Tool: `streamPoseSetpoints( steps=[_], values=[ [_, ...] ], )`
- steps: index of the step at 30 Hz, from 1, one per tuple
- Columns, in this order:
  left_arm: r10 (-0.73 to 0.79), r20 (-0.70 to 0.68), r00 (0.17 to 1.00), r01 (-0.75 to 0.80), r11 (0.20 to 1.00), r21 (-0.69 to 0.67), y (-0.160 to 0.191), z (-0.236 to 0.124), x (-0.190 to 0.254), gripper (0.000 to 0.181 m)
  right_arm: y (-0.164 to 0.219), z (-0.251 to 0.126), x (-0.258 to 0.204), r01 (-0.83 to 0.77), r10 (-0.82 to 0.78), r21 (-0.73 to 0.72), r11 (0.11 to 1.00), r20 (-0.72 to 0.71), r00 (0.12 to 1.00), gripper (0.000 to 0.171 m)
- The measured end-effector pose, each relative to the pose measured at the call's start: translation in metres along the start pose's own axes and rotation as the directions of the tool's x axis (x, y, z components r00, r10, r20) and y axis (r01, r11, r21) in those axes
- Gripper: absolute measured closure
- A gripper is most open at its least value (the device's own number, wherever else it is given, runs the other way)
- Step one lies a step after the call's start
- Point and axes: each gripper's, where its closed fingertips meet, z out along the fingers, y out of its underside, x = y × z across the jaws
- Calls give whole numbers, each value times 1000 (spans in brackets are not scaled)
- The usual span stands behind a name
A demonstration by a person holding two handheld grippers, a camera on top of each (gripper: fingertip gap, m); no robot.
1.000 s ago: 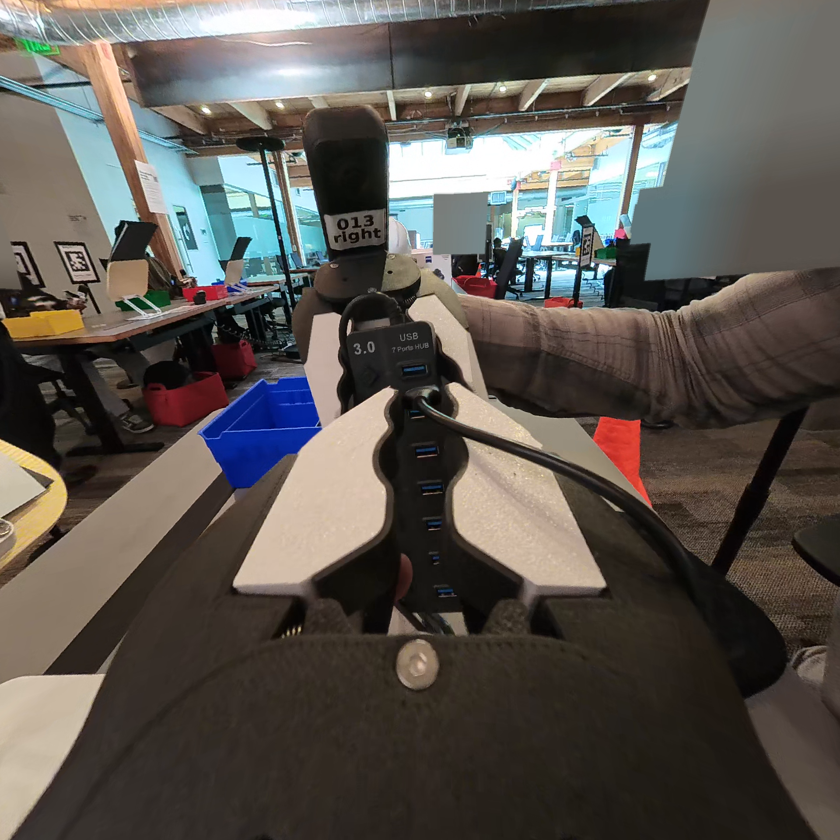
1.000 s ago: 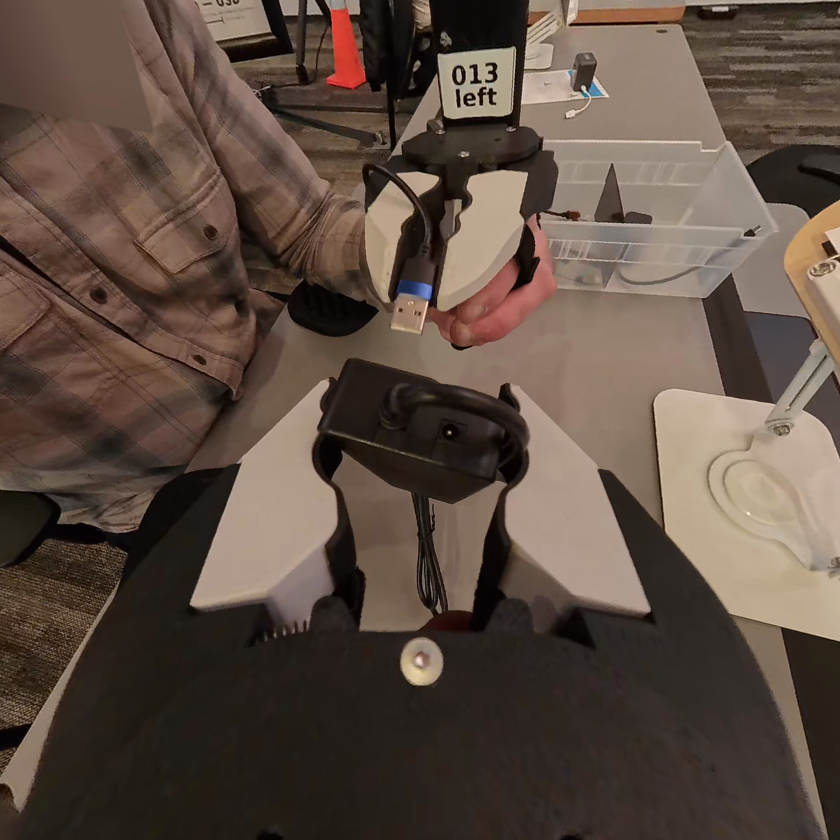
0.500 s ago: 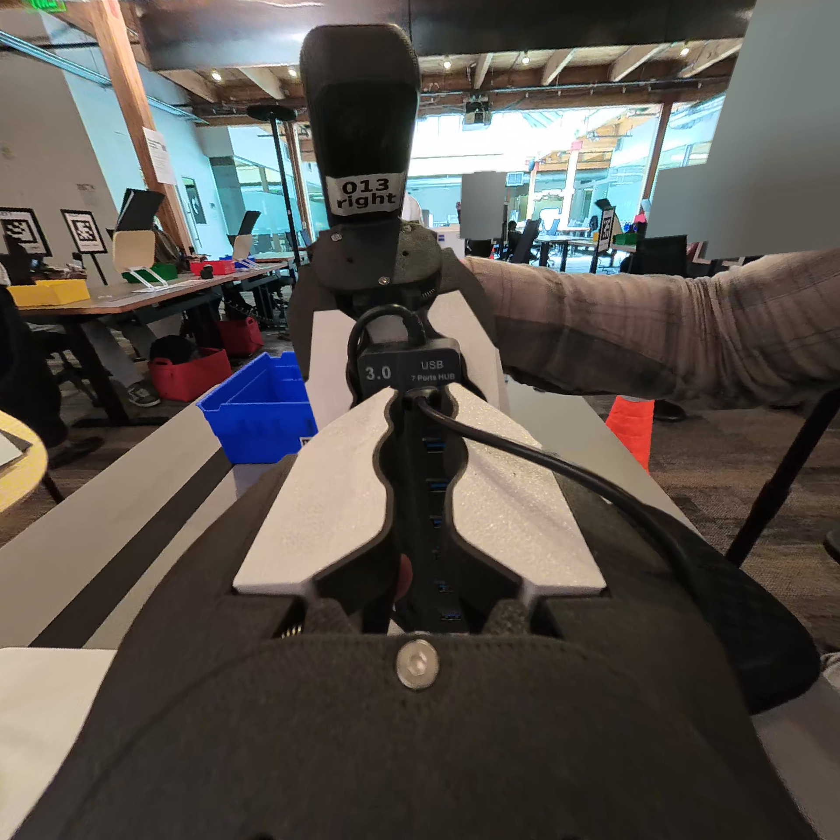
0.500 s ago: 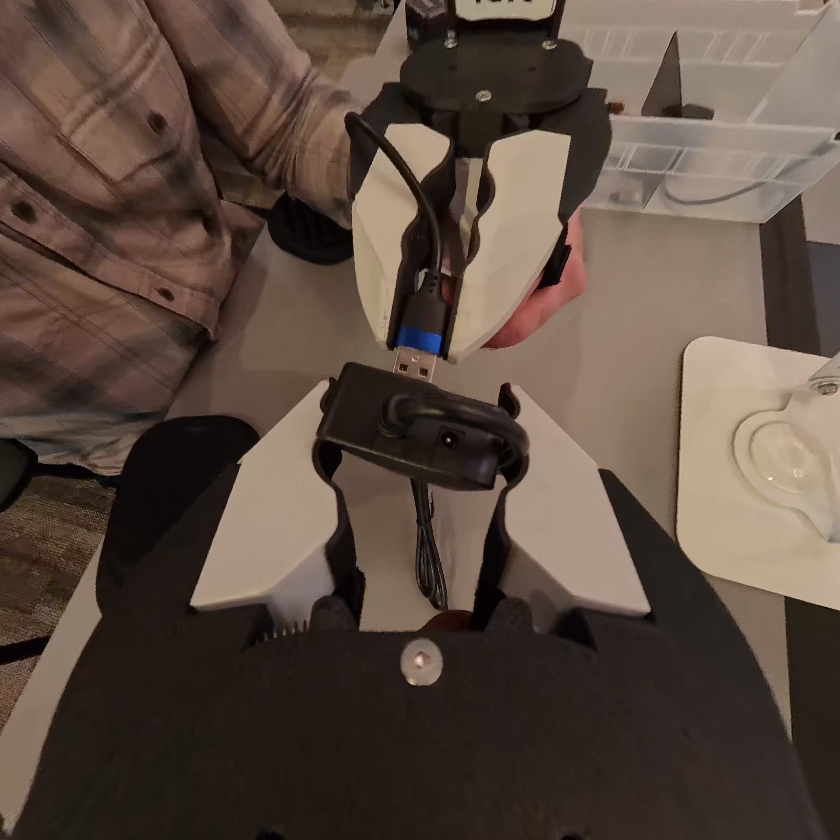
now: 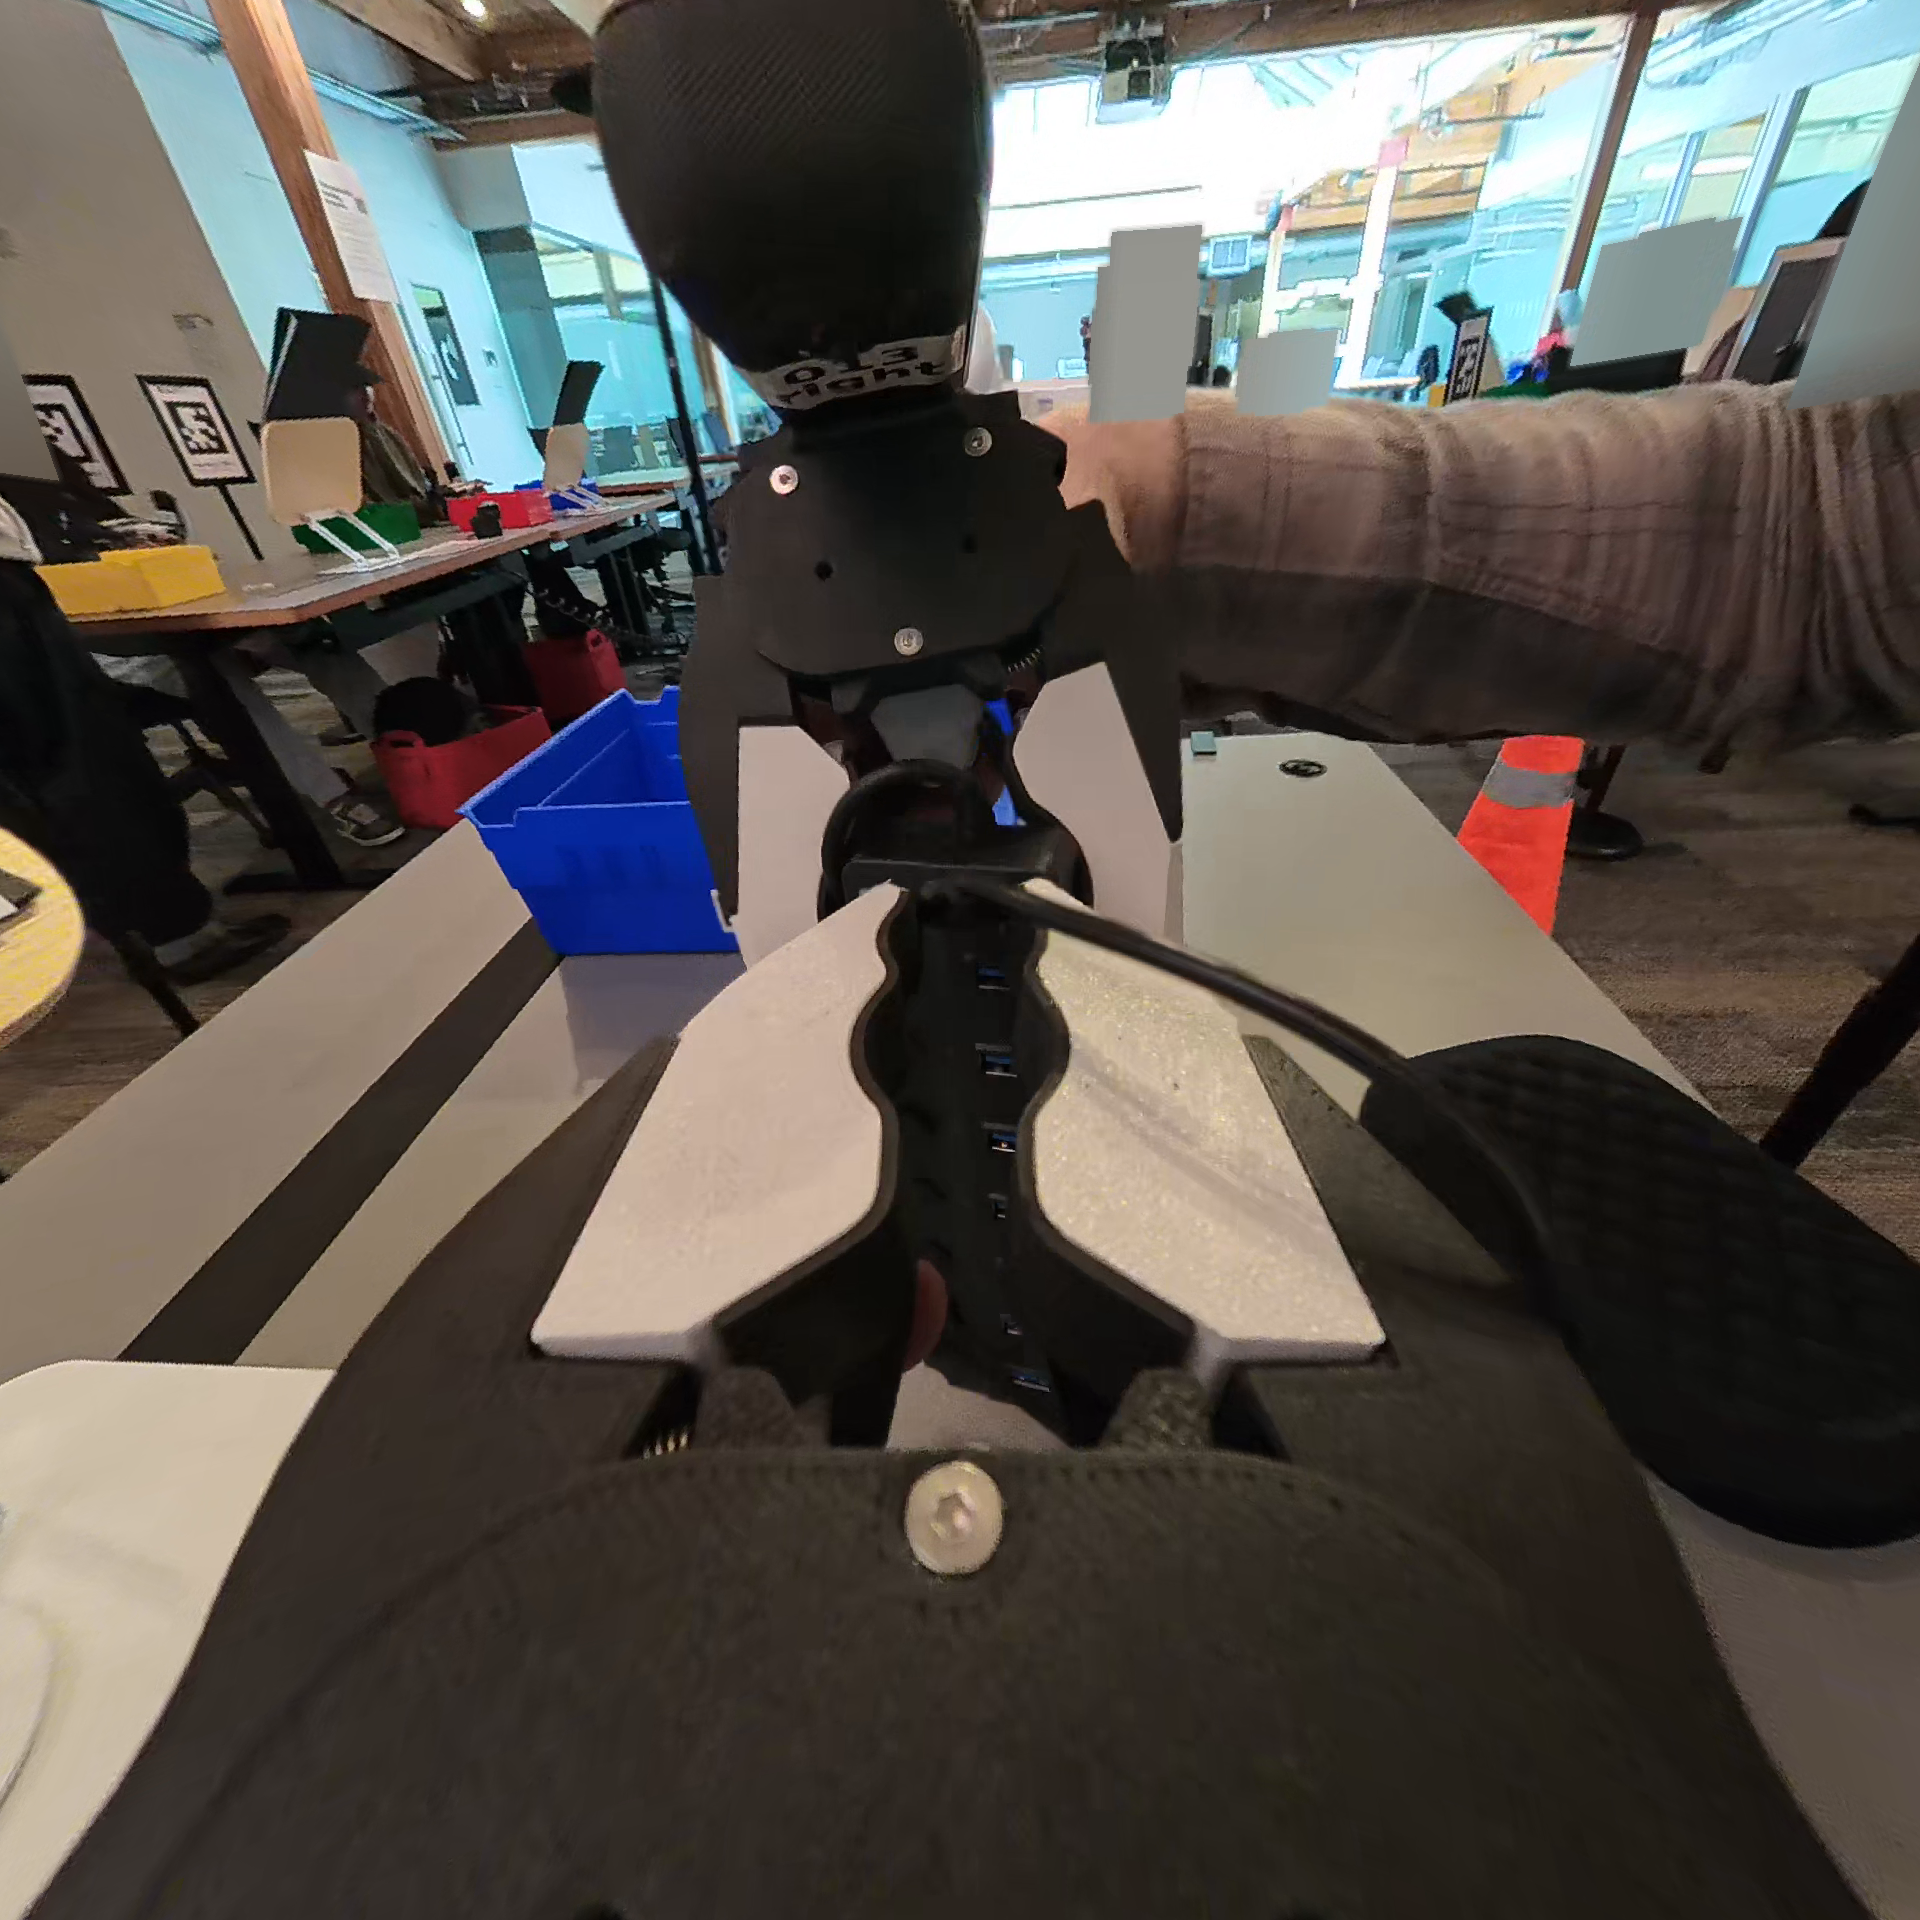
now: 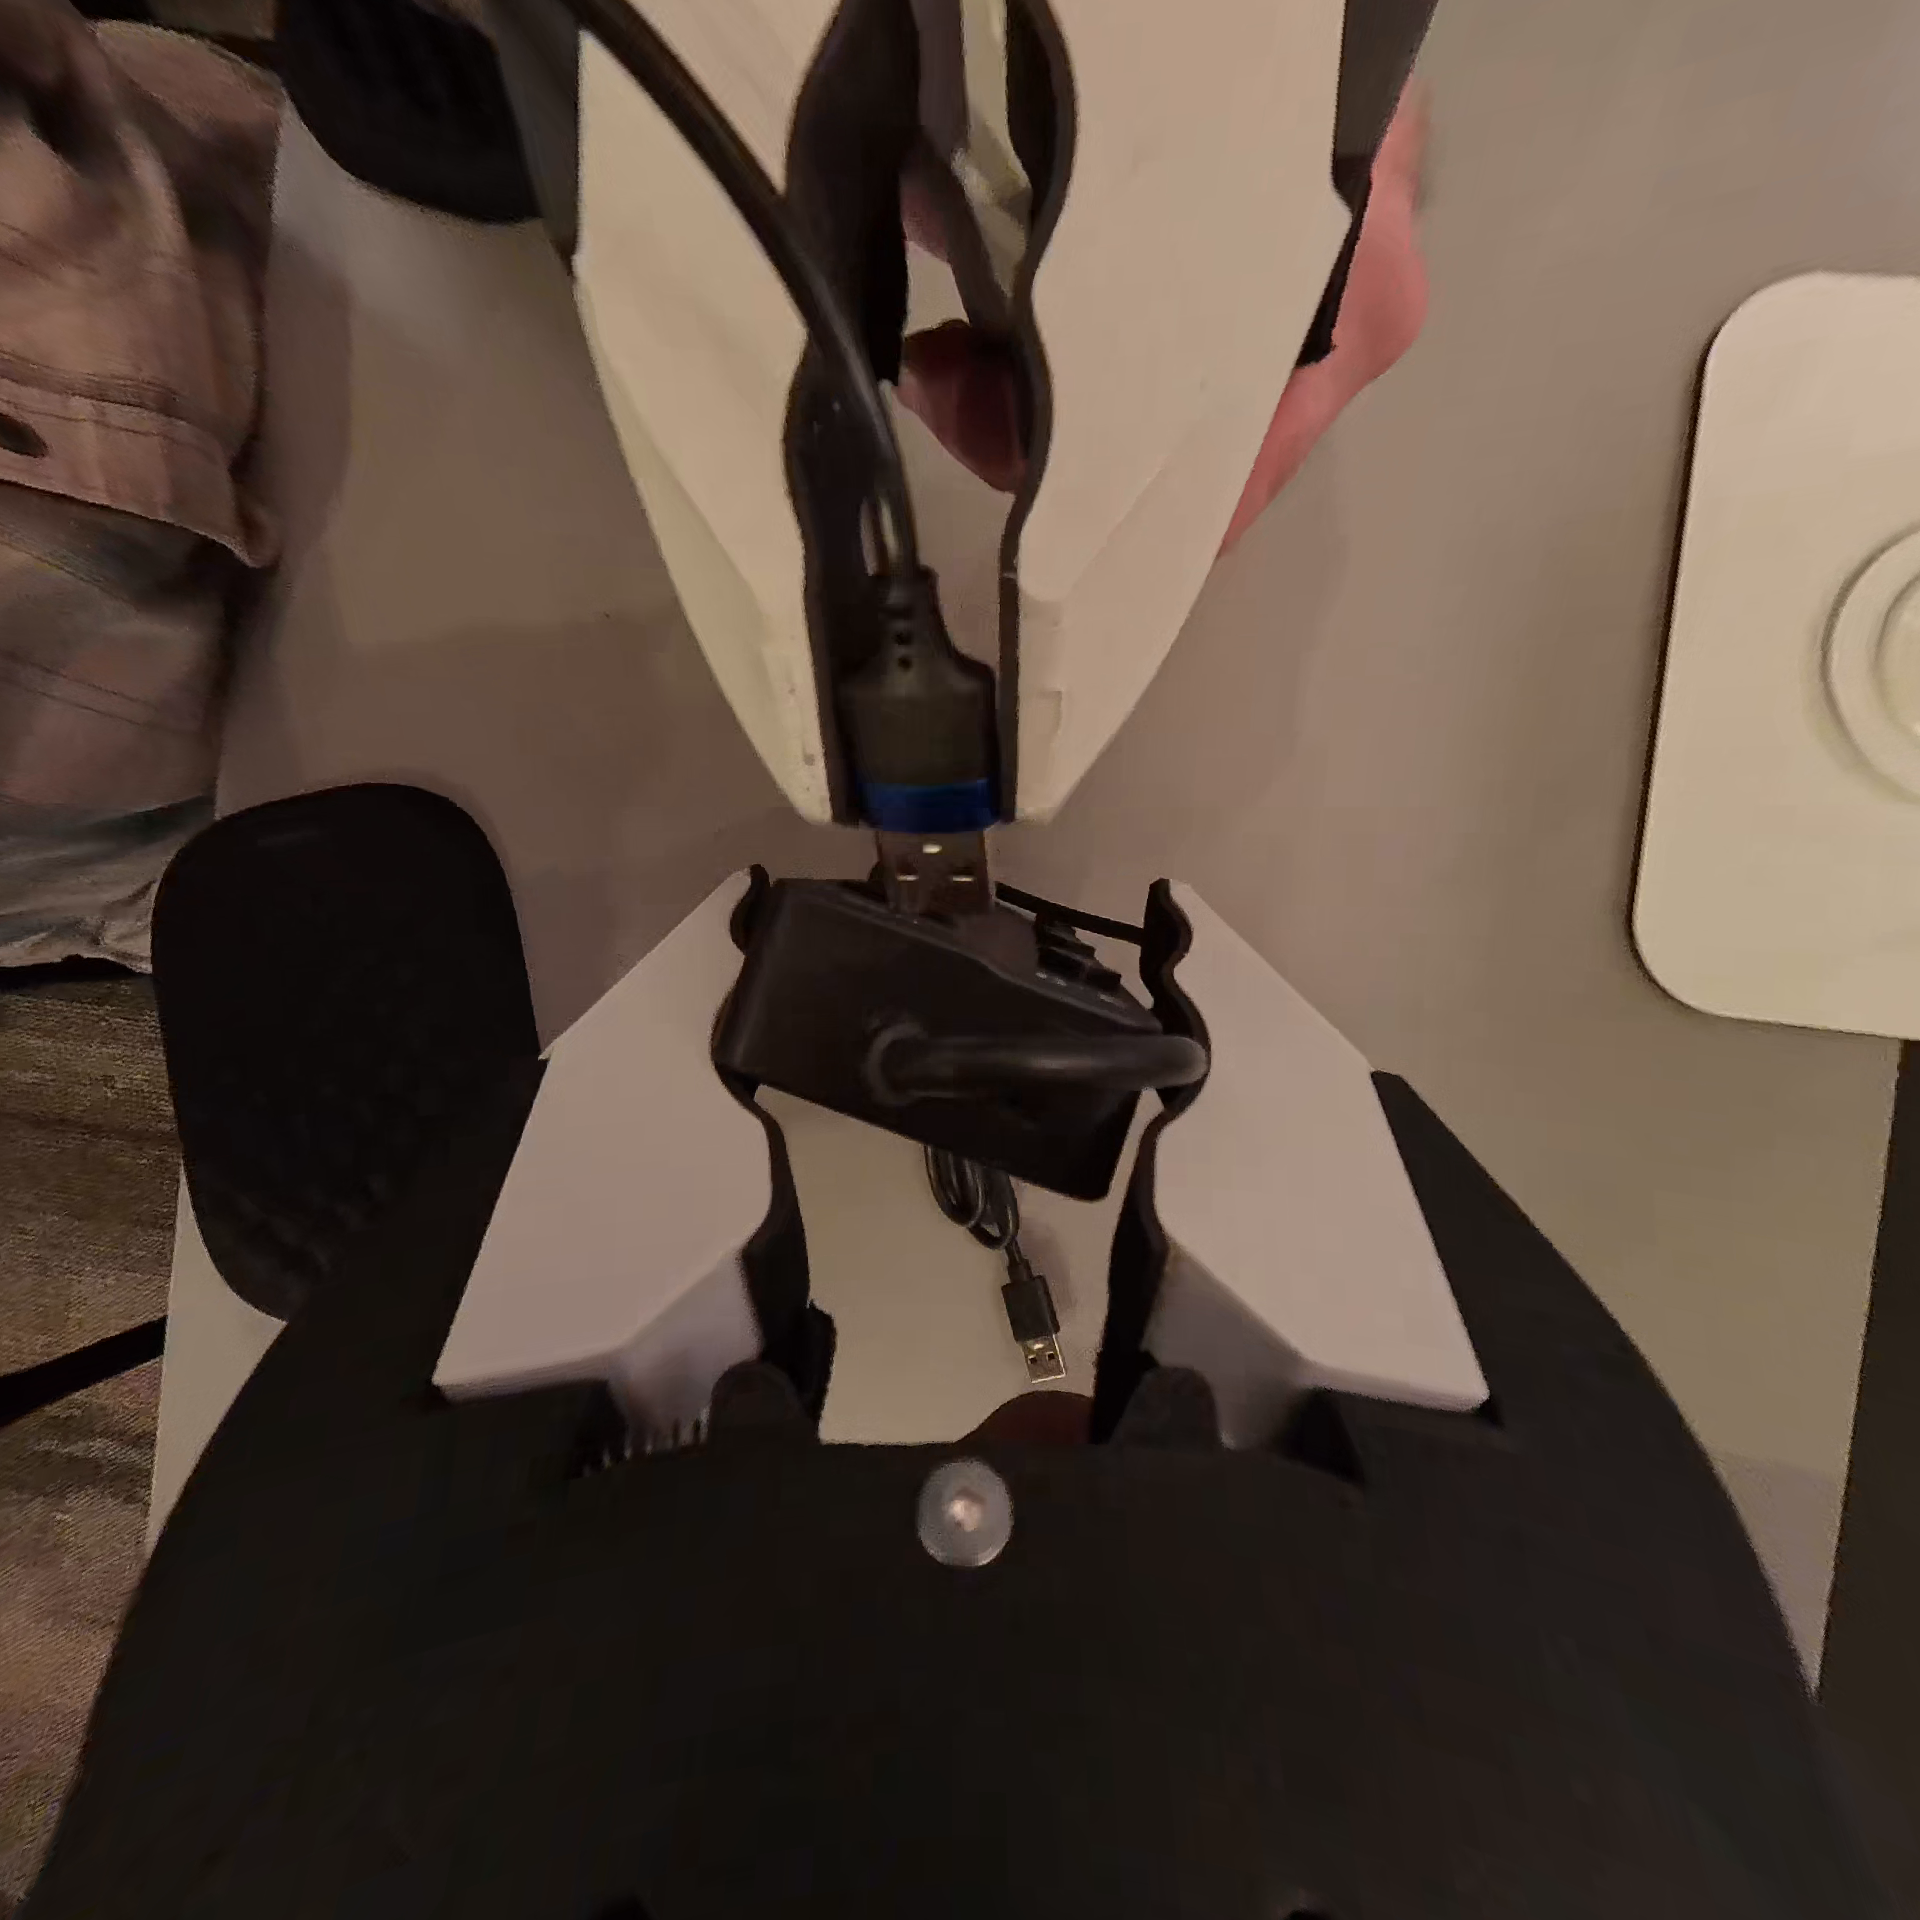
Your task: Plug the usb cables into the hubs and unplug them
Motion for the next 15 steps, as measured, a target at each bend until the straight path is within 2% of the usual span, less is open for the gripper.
streamPoseSetpoints(
  steps=[6, 15],
  values=[
    [-10, -28, 1000, 10, 1000, -19, 12, 6, 5, 166, 13, 16, 5, -79, 78, -71, 994, -19, 997, 101],
    [-4, -93, 996, 2, 1000, -24, 21, 6, 12, 166, 14, 15, 1, -27, 26, -52, 998, -12, 1000, 100]
  ],
)
